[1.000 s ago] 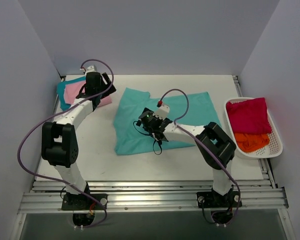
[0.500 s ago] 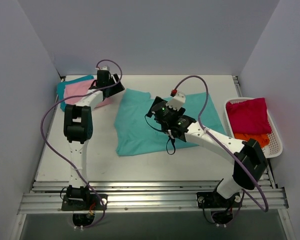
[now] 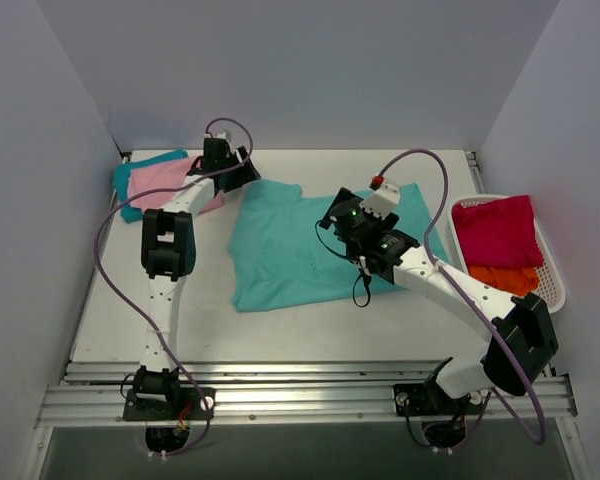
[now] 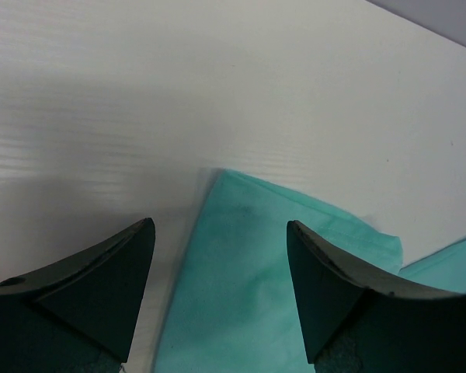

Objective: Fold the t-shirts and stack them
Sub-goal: Fold the tshirt

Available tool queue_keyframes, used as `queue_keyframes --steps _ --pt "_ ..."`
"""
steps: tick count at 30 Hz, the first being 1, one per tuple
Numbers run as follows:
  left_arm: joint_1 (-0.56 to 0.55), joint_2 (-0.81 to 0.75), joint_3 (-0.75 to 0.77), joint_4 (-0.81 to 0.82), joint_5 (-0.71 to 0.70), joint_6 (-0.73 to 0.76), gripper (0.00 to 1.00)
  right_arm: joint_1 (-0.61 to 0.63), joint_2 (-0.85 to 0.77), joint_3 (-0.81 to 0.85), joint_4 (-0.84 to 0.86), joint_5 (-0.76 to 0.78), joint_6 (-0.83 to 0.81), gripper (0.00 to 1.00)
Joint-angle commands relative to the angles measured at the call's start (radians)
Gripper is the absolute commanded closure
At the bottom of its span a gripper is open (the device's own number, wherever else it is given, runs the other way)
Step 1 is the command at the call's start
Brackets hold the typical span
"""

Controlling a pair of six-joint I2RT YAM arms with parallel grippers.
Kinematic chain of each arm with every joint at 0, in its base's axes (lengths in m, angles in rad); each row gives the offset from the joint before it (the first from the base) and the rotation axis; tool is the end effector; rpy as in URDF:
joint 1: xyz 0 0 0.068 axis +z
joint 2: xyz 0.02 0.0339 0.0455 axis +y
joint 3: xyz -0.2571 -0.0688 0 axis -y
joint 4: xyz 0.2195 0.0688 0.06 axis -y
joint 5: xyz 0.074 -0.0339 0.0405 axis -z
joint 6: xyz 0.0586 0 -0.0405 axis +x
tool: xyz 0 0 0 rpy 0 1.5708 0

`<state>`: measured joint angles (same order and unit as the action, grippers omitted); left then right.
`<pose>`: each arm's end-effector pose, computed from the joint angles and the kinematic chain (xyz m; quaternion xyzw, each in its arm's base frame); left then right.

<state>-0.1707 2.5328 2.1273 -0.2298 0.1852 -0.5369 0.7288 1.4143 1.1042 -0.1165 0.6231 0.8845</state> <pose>0.5522 -0.1061 0.1510 -0.1208 0.8815 -0.2330 0.3925 0.2600 0.1862 0.3073 0.2277 0.7850 0.1937 0.5426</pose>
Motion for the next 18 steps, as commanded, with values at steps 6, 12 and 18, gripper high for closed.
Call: queue_keyframes --steps 6,12,18 --pt "-0.021 0.092 0.174 -0.108 0.043 0.022 0.23 -0.054 -0.064 -0.036 0.003 -0.016 -0.019 0.12" --pt "-0.036 0.150 0.262 -0.161 0.068 0.037 0.24 -0.065 -0.072 -0.050 0.014 -0.031 -0.019 0.12" --pt "-0.043 0.156 0.267 -0.169 0.065 0.035 0.30 -0.069 -0.078 -0.058 0.015 -0.031 -0.018 0.13"
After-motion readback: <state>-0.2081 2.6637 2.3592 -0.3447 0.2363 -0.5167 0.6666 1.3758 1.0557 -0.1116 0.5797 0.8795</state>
